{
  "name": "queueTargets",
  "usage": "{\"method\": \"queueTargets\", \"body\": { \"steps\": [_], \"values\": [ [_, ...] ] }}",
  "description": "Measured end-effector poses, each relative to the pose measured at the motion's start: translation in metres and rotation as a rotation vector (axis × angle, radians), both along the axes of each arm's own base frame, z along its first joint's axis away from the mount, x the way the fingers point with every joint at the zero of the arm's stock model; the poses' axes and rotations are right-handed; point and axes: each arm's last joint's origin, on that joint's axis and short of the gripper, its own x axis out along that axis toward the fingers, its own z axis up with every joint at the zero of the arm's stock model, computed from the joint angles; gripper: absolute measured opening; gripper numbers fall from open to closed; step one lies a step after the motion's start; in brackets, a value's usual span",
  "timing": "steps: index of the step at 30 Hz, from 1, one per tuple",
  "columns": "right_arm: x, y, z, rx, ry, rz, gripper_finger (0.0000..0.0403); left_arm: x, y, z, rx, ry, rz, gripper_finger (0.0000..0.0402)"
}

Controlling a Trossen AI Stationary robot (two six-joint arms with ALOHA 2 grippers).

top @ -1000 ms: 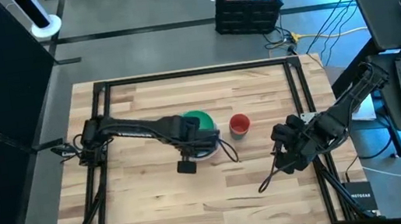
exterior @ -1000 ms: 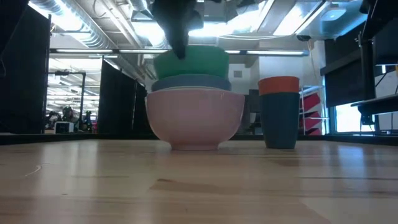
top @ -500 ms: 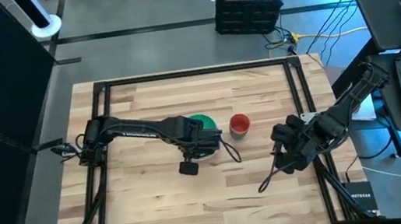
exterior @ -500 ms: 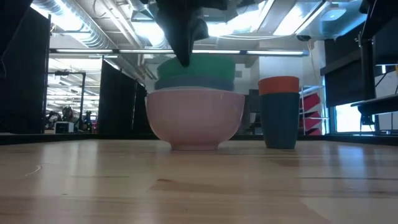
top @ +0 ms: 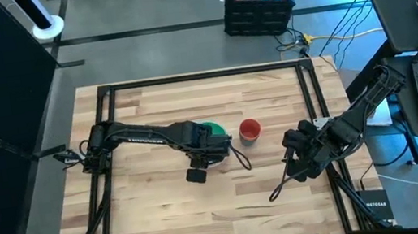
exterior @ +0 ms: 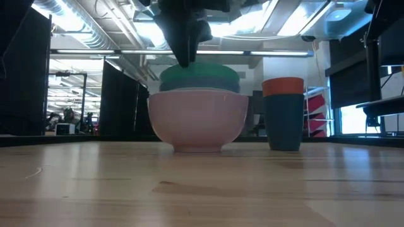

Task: Nest bowls inside each other
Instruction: Stack the green bowl on top of the blue bowl, then return to Home Position

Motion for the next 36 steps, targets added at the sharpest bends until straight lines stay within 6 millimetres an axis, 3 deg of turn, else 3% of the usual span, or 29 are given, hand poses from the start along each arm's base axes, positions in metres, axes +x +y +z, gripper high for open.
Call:
{"method": "queueTargets", "body": {
  "steps": [6,8,10,13,16,19,23,30,36],
  "values": [
    [0.001,0.001,0.001,0.001,-0.015,0.011,0.0255,-0.012,0.0,0.004,0.012,0.084,0.045,0.0141],
    [0.002,0.001,0.001,-0.008,-0.025,0.029,0.0252,-0.024,0.001,0.016,0.025,0.106,0.064,0.0144],
    [0.003,0.001,0.002,-0.019,-0.031,0.055,0.0237,-0.04,0.0,0.039,0.012,0.008,0.083,0.0137],
    [0.008,-0.004,0.002,-0.024,-0.029,0.059,0.0186,-0.073,0.003,0.07,0.003,-0.075,0.091,0.0105],
    [0.015,-0.009,0.005,-0.007,-0.056,0.097,0.0099,-0.106,0.008,0.08,-0.023,-0.089,0.097,0.0041],
    [0.029,-0.015,0.01,0.015,-0.125,0.18,0.0018,-0.134,0.014,0.078,-0.055,-0.089,0.083,0.0007],
    [0.055,-0.031,0.021,0.066,-0.296,0.236,0.0006,-0.167,0.026,0.063,-0.079,-0.096,0.055,0.0001],
    [0.088,-0.079,0.042,0.086,-0.613,0.223,0.0003,-0.205,0.055,0.058,-0.172,-0.423,0.075,0.0001],
    [0.099,-0.129,0.065,-0.023,-0.898,0.232,0.0,-0.237,0.071,0.048,-0.181,-0.717,0.062,0.0]
  ]
}}
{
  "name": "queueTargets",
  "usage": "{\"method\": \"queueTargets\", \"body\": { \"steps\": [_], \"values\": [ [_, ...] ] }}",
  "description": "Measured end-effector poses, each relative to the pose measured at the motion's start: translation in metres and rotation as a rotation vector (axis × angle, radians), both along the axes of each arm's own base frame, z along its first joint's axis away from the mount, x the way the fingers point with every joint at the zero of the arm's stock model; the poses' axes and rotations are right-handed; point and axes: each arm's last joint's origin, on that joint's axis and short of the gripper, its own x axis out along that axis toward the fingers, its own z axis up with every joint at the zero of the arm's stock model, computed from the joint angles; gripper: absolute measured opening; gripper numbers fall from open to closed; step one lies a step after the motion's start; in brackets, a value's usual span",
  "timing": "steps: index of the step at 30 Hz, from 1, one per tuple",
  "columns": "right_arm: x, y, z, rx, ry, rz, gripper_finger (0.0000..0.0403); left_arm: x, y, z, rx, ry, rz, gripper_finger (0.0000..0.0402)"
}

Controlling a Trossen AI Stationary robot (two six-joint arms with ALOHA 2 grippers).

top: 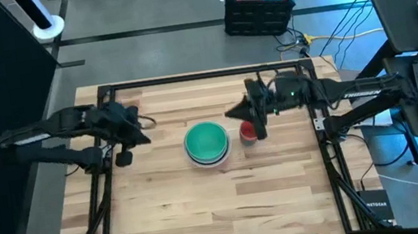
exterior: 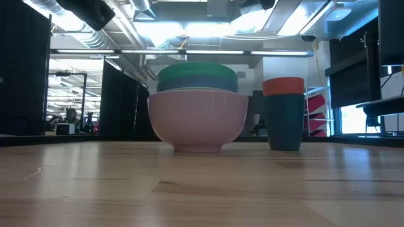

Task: Nest bowls inside each other
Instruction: Return to Home Position

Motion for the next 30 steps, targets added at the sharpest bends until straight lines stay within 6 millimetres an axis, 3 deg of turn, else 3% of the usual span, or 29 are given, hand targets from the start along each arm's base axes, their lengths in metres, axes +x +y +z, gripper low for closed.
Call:
{"method": "queueTargets", "body": {
  "steps": [4,8,16,30],
  "values": [
    [-0.009,-0.022,-0.012,0.029,-0.09,-0.061,0.0,-0.013,0.01,-0.009,-0.056,-0.129,0.043,0.0],
    [-0.039,-0.03,-0.028,0.065,-0.138,-0.133,0.0,-0.027,0.014,-0.017,-0.093,-0.181,0.117,0.0],
    [-0.113,-0.019,-0.055,0.039,-0.156,-0.291,0.0,-0.053,0.013,-0.015,-0.124,-0.319,0.299,0.0],
    [-0.179,-0.005,-0.076,0.049,0.04,-0.354,0.0001,-0.052,0.014,-0.041,-0.143,-0.407,0.318,0.0]
  ]
}}
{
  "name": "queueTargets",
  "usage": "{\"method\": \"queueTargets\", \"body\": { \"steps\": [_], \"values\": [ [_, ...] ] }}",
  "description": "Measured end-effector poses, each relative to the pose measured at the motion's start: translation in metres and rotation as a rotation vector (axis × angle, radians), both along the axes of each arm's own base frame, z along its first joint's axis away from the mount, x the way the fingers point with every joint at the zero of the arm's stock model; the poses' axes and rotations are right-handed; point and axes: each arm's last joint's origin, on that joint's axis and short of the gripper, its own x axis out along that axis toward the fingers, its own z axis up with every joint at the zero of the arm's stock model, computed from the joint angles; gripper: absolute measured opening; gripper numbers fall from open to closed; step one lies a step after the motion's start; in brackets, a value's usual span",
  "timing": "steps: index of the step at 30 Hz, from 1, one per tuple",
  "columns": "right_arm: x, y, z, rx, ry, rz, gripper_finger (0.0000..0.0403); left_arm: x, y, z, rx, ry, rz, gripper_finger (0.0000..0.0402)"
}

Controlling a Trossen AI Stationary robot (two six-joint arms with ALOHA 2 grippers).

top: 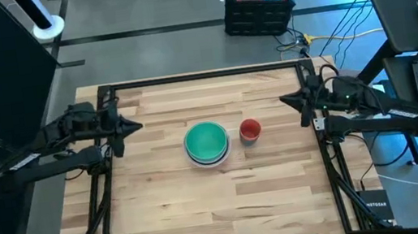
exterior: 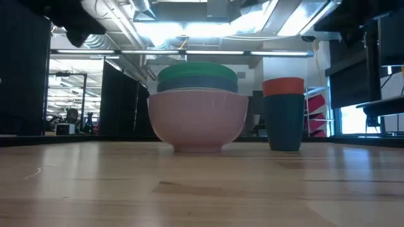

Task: Nest bowls inside each other
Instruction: Return to Home Position

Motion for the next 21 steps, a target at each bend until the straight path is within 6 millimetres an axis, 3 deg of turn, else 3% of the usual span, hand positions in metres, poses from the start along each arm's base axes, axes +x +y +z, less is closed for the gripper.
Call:
{"method": "queueTargets", "body": {
  "steps": [7,16,21],
  "values": [
    [-0.006,0.004,0.001,-0.004,-0.062,0.094,0.0001,0.016,0.001,-0.027,-0.081,-0.162,-0.128,0.0],
    [0.016,0.0,-0.056,0.001,-0.216,0.112,0.0001,0.018,0.002,-0.032,-0.095,-0.194,-0.137,0.0],
    [0.021,-0.001,-0.075,-0.024,-0.25,0.121,0.0001,0.018,0.002,-0.031,-0.099,-0.205,-0.136,0.0]
  ]
}}
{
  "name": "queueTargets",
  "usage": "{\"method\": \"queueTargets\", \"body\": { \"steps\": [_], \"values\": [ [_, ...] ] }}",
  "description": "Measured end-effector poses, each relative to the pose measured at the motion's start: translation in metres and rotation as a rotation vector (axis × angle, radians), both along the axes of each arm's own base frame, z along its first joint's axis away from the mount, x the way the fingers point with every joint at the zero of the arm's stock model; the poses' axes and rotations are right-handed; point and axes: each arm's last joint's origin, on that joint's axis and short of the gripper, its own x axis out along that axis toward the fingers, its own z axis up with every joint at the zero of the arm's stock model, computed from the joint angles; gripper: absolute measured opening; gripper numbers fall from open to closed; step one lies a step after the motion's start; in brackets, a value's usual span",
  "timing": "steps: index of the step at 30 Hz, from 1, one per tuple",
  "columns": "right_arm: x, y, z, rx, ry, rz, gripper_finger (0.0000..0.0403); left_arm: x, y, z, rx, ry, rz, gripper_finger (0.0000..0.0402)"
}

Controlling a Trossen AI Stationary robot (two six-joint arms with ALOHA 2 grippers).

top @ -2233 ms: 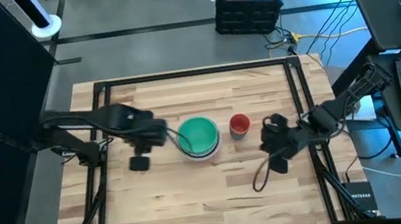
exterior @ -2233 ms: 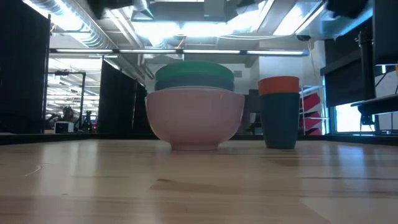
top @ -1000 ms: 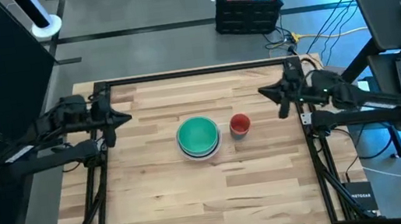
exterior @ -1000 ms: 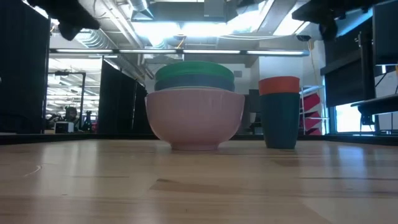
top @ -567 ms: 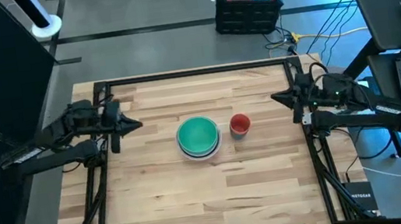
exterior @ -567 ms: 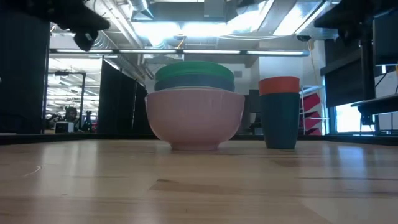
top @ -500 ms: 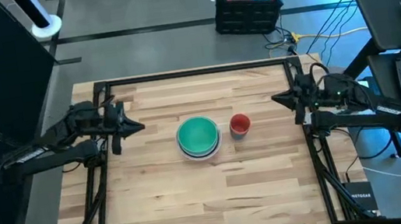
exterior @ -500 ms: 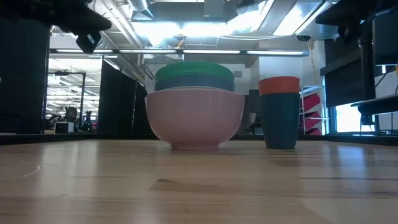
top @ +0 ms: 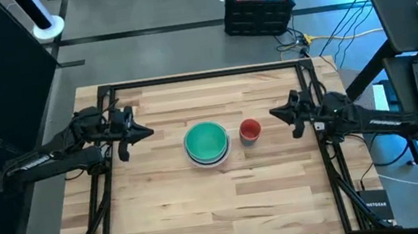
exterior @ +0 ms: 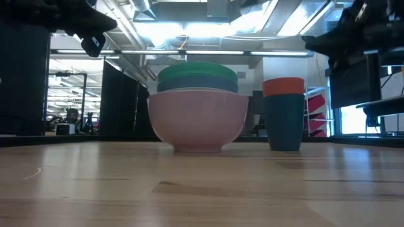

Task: Nest bowls inside each other
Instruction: Return to Home Position

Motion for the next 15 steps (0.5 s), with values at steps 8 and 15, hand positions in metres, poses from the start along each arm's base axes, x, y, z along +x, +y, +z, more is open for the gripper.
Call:
{"method": "queueTargets", "body": {
  "steps": [8,15],
  "values": [
    [0.004,-0.001,-0.031,-0.038,-0.057,0.008,0.0001,0.0,0.0,0.002,-0.012,-0.014,0.002,0.0],
    [0.004,-0.001,-0.036,-0.117,-0.059,0.006,0.0001,0.0,0.0,0.002,-0.04,-0.02,0.007,0.0]
  ]
}}
